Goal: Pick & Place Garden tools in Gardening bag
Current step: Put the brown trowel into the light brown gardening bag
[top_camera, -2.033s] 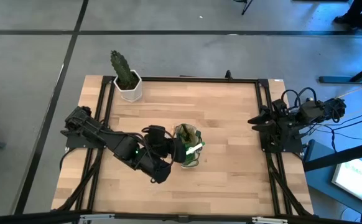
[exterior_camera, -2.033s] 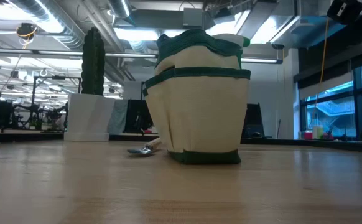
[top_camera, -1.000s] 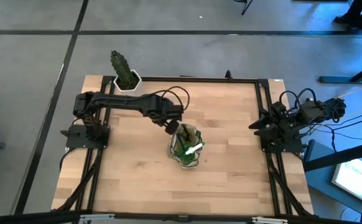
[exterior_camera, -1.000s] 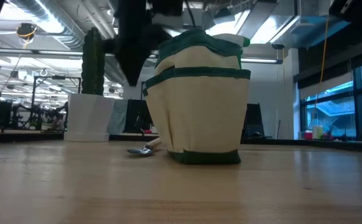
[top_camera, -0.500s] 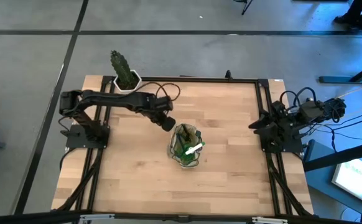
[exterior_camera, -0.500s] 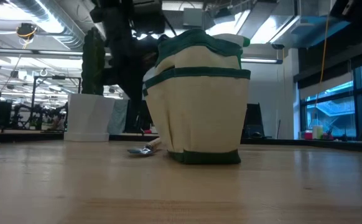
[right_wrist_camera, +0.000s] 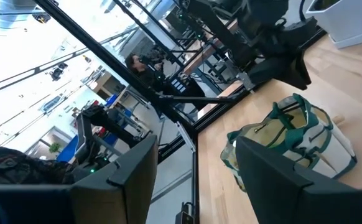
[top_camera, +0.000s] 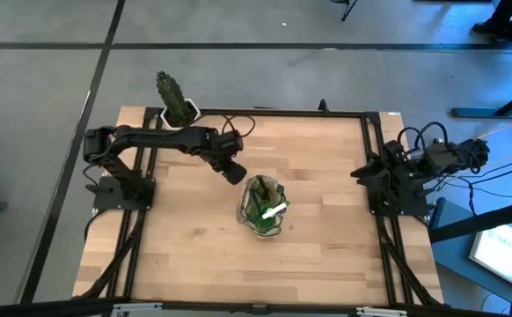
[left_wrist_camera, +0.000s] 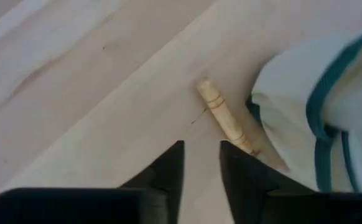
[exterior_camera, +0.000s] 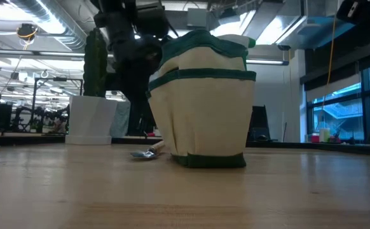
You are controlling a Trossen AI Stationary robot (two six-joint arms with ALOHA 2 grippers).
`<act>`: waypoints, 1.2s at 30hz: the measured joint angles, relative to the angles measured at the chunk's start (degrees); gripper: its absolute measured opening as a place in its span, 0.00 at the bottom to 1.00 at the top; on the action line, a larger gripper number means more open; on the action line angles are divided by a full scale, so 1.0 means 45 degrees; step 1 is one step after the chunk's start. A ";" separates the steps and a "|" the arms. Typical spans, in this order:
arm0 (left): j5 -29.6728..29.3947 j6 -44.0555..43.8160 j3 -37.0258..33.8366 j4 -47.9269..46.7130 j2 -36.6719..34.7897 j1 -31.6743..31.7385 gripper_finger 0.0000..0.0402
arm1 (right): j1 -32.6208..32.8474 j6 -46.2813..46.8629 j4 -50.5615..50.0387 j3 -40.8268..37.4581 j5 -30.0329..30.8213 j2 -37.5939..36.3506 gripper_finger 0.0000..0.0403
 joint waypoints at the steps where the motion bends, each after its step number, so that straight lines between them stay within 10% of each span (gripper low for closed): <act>1: -0.0002 -0.0297 0.0000 0.0086 0.0043 0.0035 0.27 | 0.0000 -0.0002 0.0002 0.0000 -0.0005 0.0000 0.55; 11: -0.0597 -0.1909 0.0034 0.1502 0.0417 -0.0378 0.55 | 0.0000 0.0374 -0.0019 0.0000 -0.0006 0.0000 0.55; 36: -0.2158 -0.2554 0.0019 0.2804 0.2596 -0.1445 0.57 | -0.0005 0.0335 -0.0019 0.0000 0.0568 0.0003 0.55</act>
